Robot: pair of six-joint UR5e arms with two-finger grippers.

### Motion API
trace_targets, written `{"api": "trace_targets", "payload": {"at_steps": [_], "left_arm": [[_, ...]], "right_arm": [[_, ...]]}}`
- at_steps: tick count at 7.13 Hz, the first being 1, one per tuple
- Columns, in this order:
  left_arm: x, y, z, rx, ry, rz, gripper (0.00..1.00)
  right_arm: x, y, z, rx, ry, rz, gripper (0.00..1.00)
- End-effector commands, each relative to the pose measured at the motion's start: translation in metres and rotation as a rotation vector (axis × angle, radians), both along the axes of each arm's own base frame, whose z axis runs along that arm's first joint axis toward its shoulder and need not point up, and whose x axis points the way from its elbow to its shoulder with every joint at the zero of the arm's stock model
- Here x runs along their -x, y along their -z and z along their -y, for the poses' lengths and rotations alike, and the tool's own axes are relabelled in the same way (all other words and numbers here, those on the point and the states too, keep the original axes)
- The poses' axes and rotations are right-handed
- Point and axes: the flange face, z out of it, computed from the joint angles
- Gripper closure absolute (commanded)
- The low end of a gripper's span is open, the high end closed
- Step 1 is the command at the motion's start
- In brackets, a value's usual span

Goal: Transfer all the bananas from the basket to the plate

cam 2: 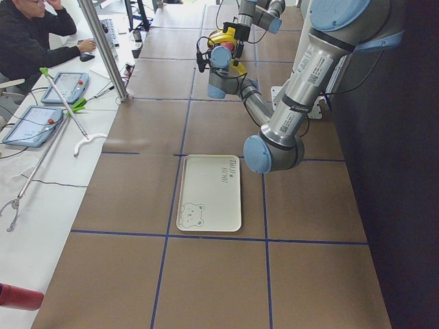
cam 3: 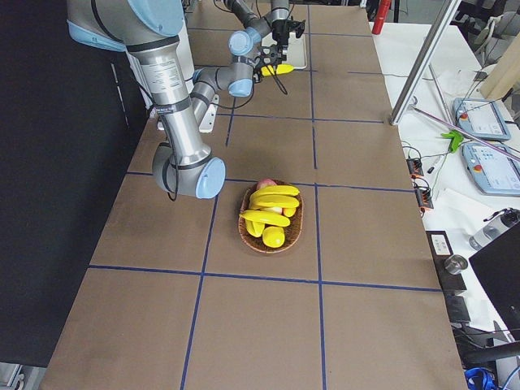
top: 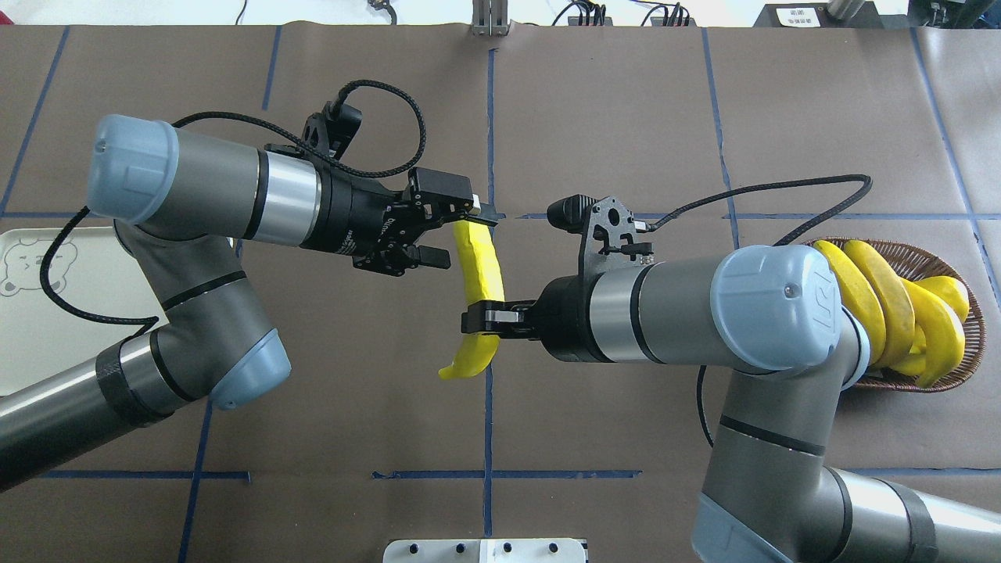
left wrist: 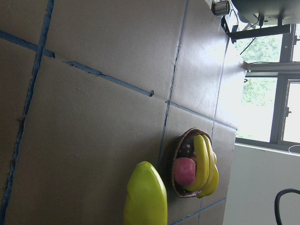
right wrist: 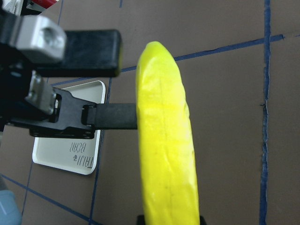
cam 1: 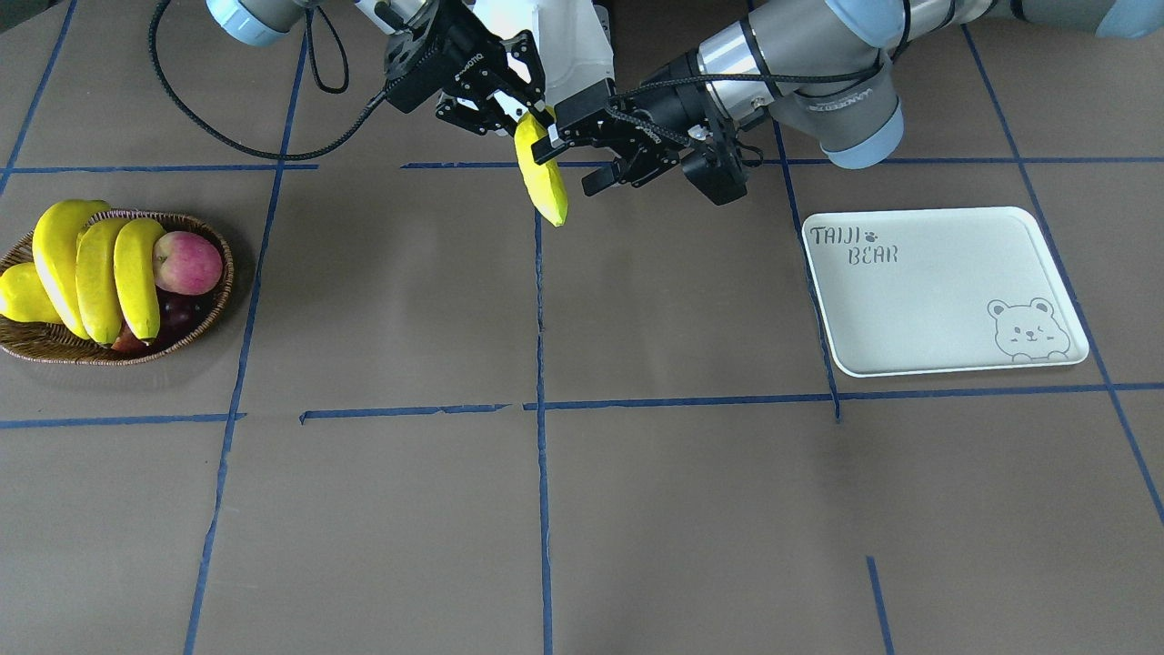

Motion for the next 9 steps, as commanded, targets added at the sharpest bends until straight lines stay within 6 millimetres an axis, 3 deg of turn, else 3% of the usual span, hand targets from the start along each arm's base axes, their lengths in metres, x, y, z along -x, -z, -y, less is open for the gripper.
{"api": "trace_targets", "payload": {"at_steps": [1, 3, 4, 5, 6, 7, 8, 9], "left_arm": [[-0.012, -0.001, -0.01, 0.004, -0.023, 0.004, 0.04], [-0.018, -0.001, -0.016, 0.005, -0.036, 0.004, 0.08], [-0.019, 0.0, -0.017, 0.004, -0.038, 0.003, 0.29], [-0.018, 0.001, -0.019, -0.001, -0.041, 0.001, 0.78], [-0.017, -0.001, -0.018, -0.006, -0.038, 0.002, 1.0], [-0.017, 0.0, -0.019, -0.009, -0.038, 0.001, 1.0], [-0.015, 0.0, -0.02, -0.008, -0.038, 0.0, 1.0], [-0.015, -0.001, -0.019, -0.009, -0.036, 0.001, 1.0]], "right_arm": [[0.0, 0.0, 0.0, -0.003, 0.001, 0.001, 0.99], [0.0, 0.001, 0.0, -0.005, 0.001, 0.002, 0.98], [0.0, 0.002, 0.0, -0.006, 0.001, 0.004, 0.98], [0.0, 0.003, 0.0, -0.006, 0.001, 0.005, 0.98], [0.0, 0.003, 0.0, -0.006, 0.001, 0.005, 0.98], [0.001, 0.002, 0.0, -0.005, 0.001, 0.002, 0.98], [-0.001, 0.003, 0.0, -0.009, 0.006, 0.005, 0.44], [0.0, 0.003, -0.001, 0.004, 0.0, 0.007, 0.0]]}}
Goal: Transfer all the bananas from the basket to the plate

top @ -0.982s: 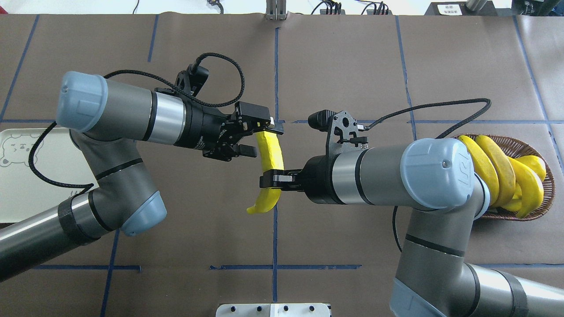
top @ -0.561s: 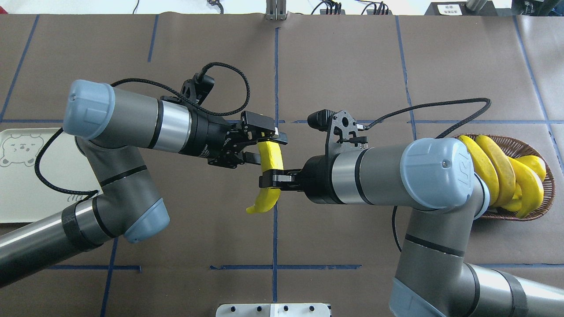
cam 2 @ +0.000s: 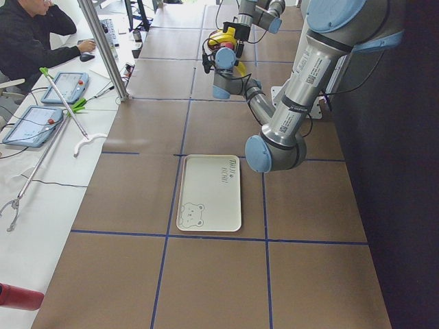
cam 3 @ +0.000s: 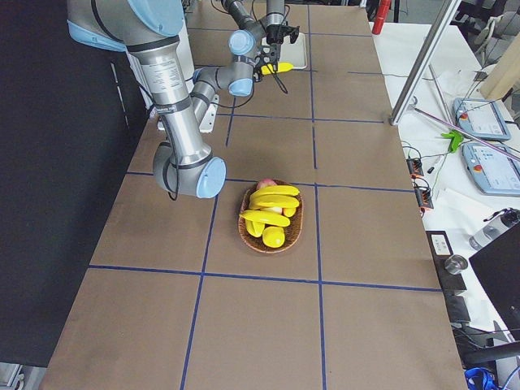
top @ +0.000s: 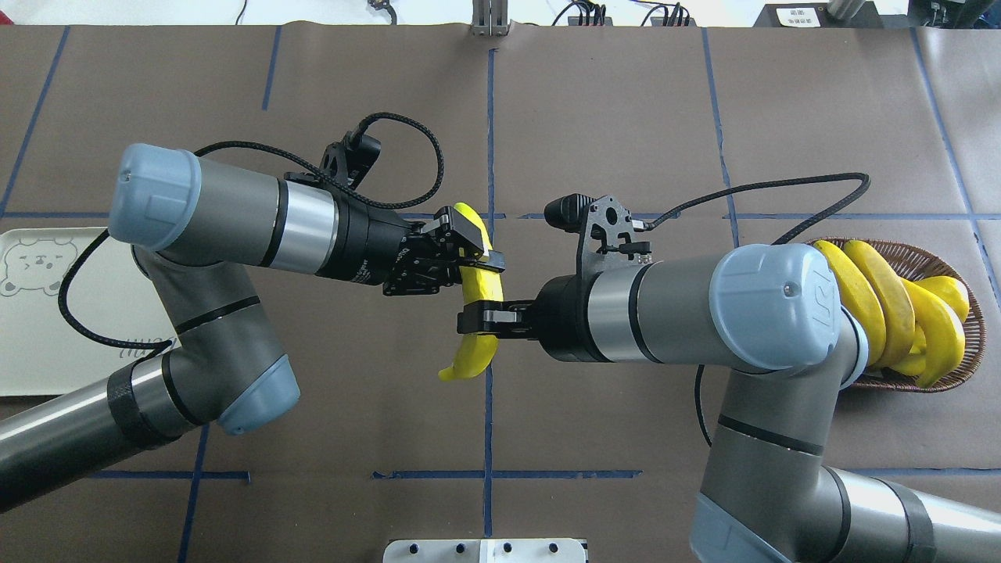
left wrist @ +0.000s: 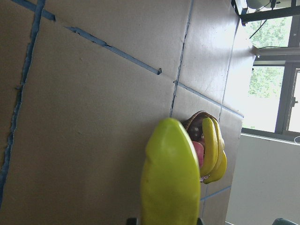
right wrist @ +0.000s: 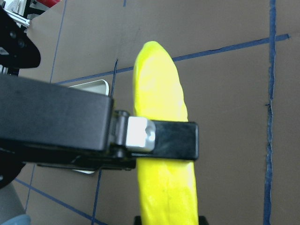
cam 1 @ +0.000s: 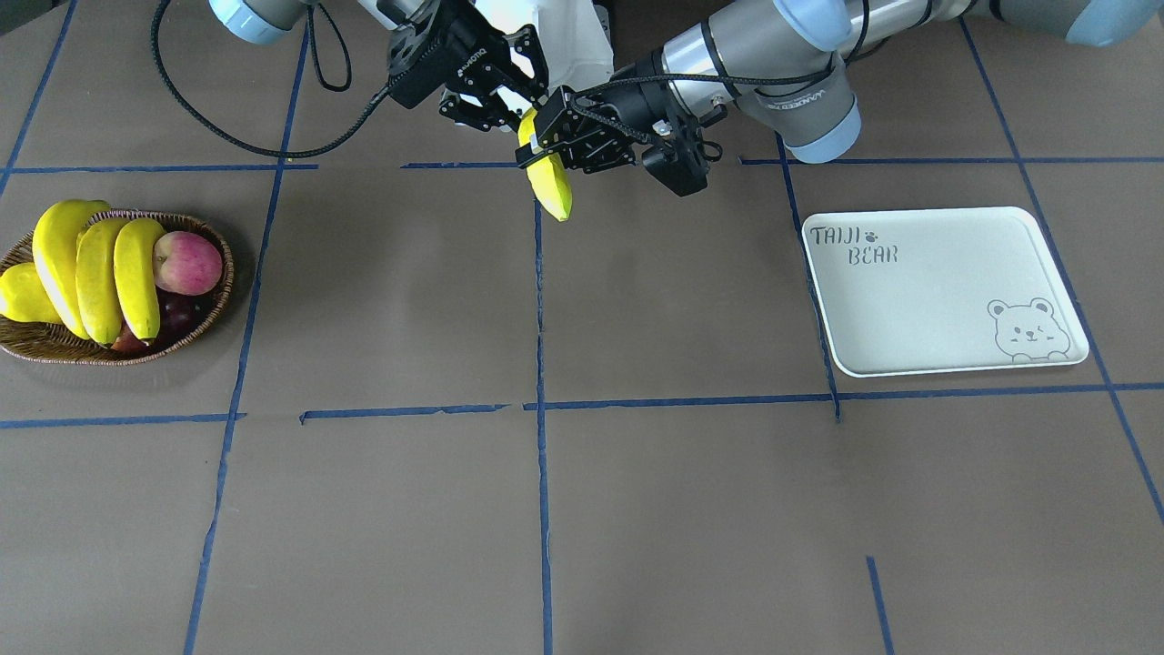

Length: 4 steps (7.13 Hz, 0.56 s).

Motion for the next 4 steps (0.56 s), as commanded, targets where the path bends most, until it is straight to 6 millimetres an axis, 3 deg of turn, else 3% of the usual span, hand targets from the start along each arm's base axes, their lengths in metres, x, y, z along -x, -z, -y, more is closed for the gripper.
{"api": "trace_targets", "payload": {"at_steps": [1, 2, 4], "left_arm": [[0.003, -0.004, 0.004, 0.001, 0.01, 0.005, 1.0], [0.008, -0.01, 0.015, 0.011, 0.028, 0.022, 1.0], [0.026, -0.033, 0.058, 0.128, 0.073, 0.191, 1.0]], "right_arm": [[-0.002, 0.002, -0.001, 0.007, -0.003, 0.007, 0.0], [-0.008, 0.005, -0.002, 0.003, -0.003, 0.016, 0.0], [-0.024, 0.007, -0.001, 0.001, -0.011, 0.022, 0.0]]}}
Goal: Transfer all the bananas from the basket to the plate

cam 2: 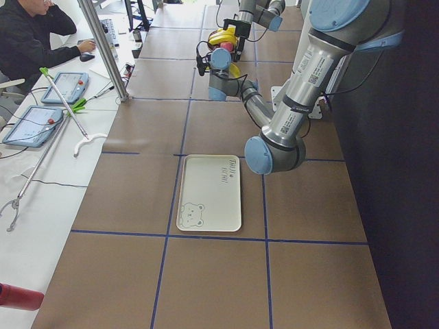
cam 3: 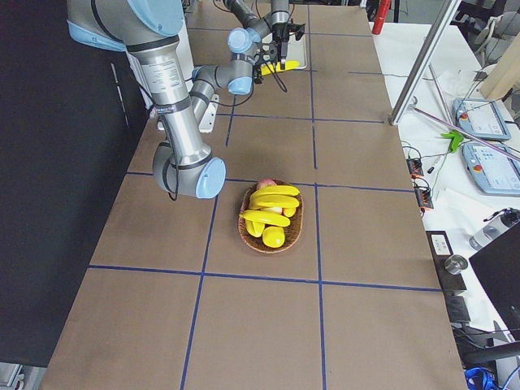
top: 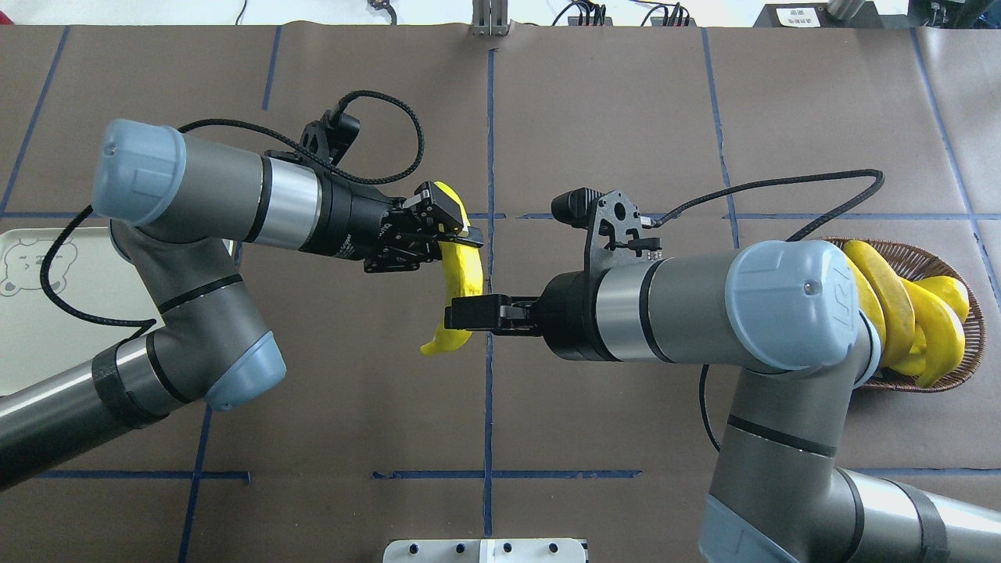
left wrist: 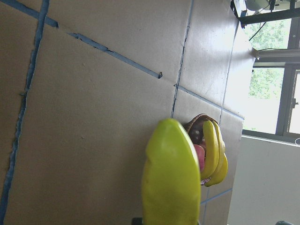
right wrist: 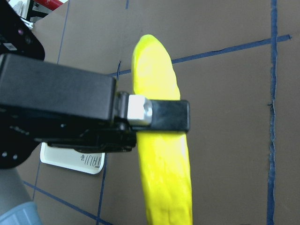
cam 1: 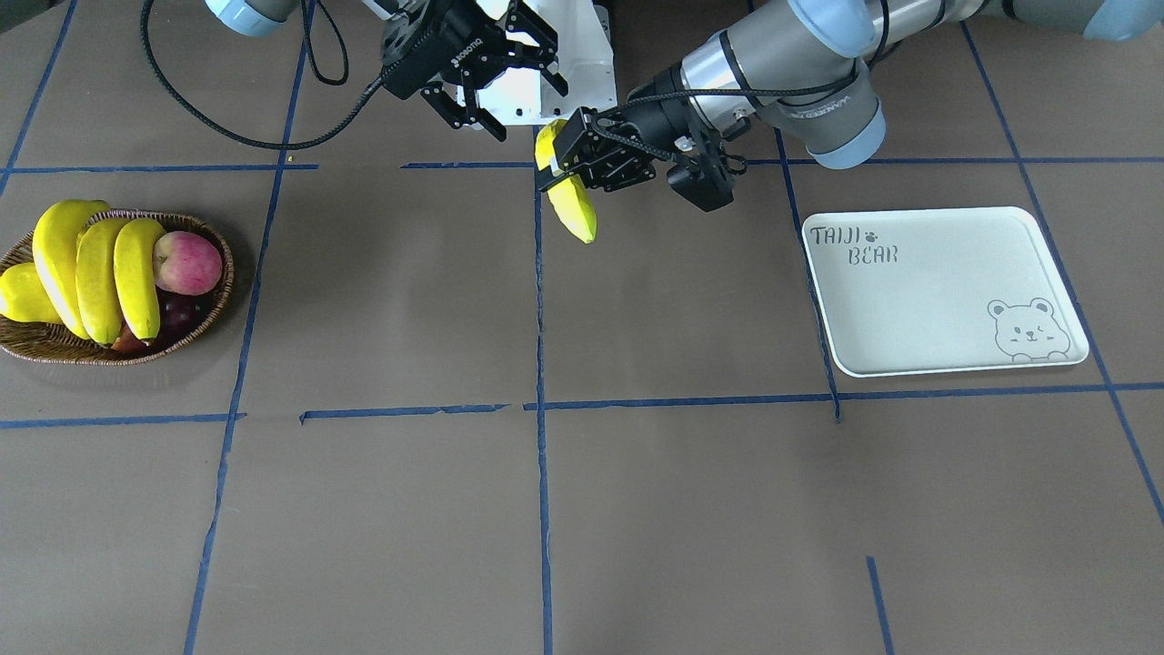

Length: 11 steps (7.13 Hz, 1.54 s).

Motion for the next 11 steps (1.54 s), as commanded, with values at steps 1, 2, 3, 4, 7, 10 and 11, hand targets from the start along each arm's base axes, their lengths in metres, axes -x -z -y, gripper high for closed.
{"api": "trace_targets", "payload": {"at_steps": [1, 2, 3, 4, 7, 10, 11], "left_arm": [[0.02, -0.047, 0.04, 0.072, 0.036, 0.247, 1.0], [0.049, -0.09, 0.058, 0.046, 0.059, 0.378, 1.0], [0.094, -0.144, 0.072, 0.011, 0.048, 0.462, 1.0], [0.145, -0.206, 0.073, -0.026, 0.059, 0.544, 1.0], [0.248, -0.369, 0.037, -0.056, 0.017, 0.763, 1.0], [0.251, -0.42, 0.027, 0.018, -0.02, 0.818, 1.0], [0.252, -0.437, 0.025, 0.041, -0.028, 0.839, 1.0]], "right_arm": [[-0.018, -0.008, 0.004, 0.004, -0.014, -0.009, 0.0], [-0.029, -0.019, 0.014, 0.021, -0.025, -0.039, 0.0], [-0.043, -0.028, 0.034, 0.067, -0.029, -0.122, 0.0], [-0.064, -0.035, 0.058, 0.116, -0.039, -0.175, 0.0], [-0.084, -0.054, 0.087, 0.095, -0.046, -0.309, 0.0], [-0.087, -0.052, 0.089, 0.091, -0.054, -0.308, 0.0], [-0.089, -0.051, 0.09, 0.091, -0.056, -0.307, 0.0]]}}
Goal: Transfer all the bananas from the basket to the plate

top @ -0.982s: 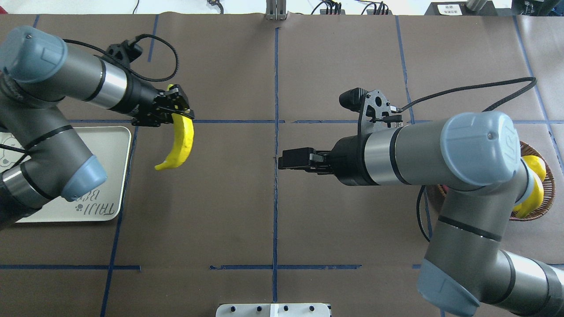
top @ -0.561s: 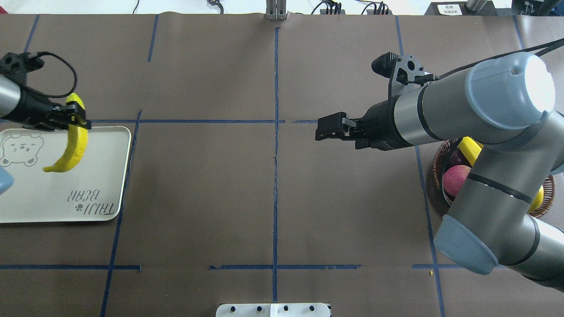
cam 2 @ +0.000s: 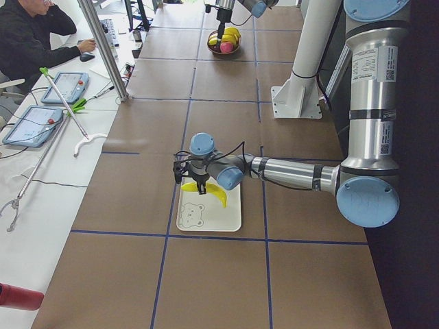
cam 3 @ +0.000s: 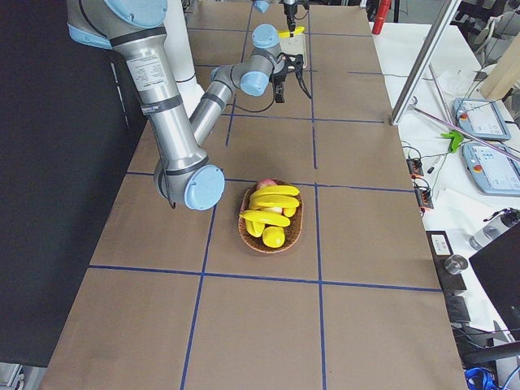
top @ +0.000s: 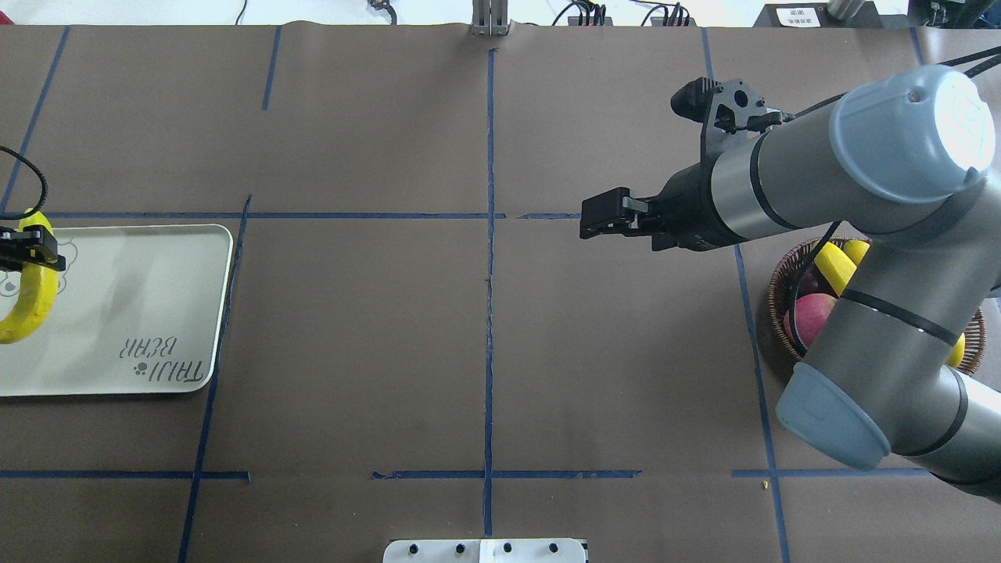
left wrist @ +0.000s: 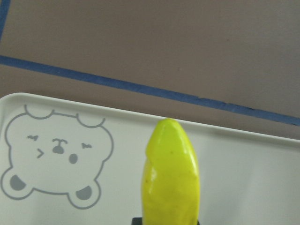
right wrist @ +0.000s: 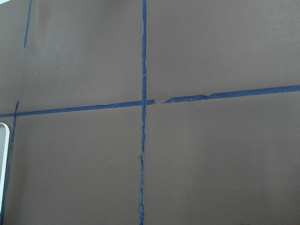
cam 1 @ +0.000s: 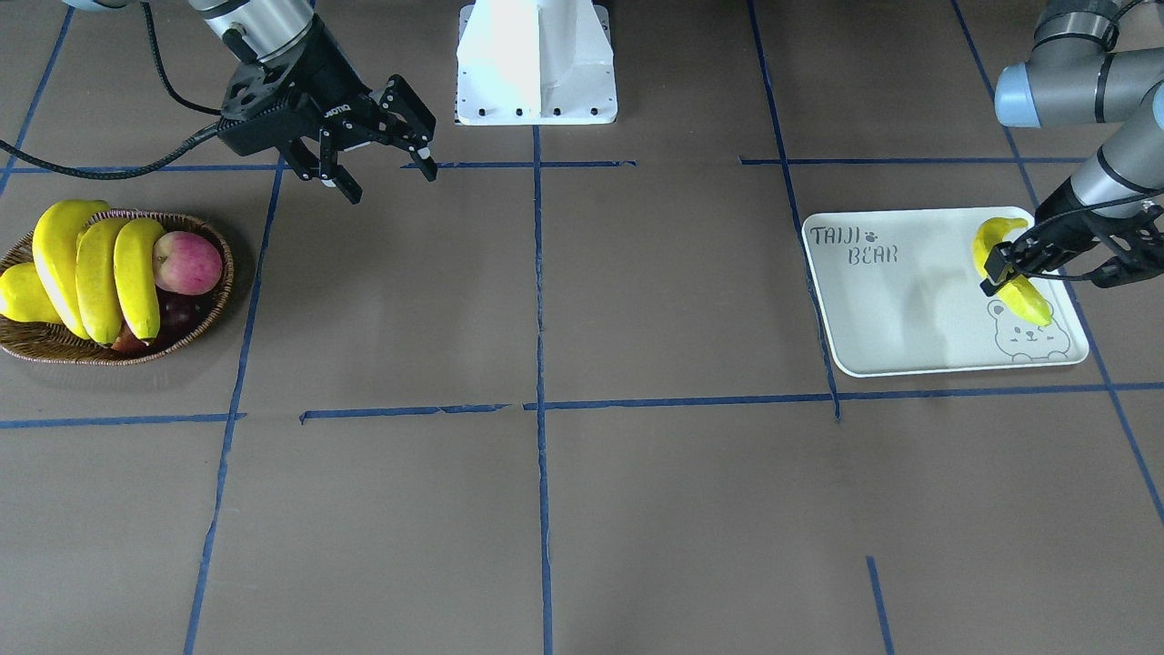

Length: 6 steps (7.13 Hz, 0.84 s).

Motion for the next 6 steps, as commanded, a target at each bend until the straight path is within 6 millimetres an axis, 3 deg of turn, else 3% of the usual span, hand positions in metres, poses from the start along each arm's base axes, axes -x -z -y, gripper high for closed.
{"api": "trace_targets", "payload": {"at_steps": [1, 3, 4, 5, 6], "left_arm": [[0.0, -0.024, -0.002, 0.028, 0.007, 0.041, 1.0], [-0.002, -0.033, 0.001, 0.035, 0.009, 0.055, 0.96], [-0.001, -0.039, 0.0, 0.02, -0.006, 0.062, 0.09], [0.001, -0.038, 0.001, -0.005, -0.012, 0.074, 0.01], [0.001, -0.031, 0.002, -0.017, -0.013, 0.065, 0.01]], "right_arm": [[-0.002, 0.0, 0.001, -0.001, -0.004, 0.0, 0.0], [-0.002, 0.0, 0.002, -0.001, -0.005, 0.0, 0.0], [-0.003, -0.001, 0.003, 0.001, -0.009, -0.003, 0.0], [-0.004, 0.0, 0.004, -0.001, -0.01, 0.0, 0.0], [-0.005, -0.002, 0.005, 0.003, -0.013, -0.005, 0.0]]}}
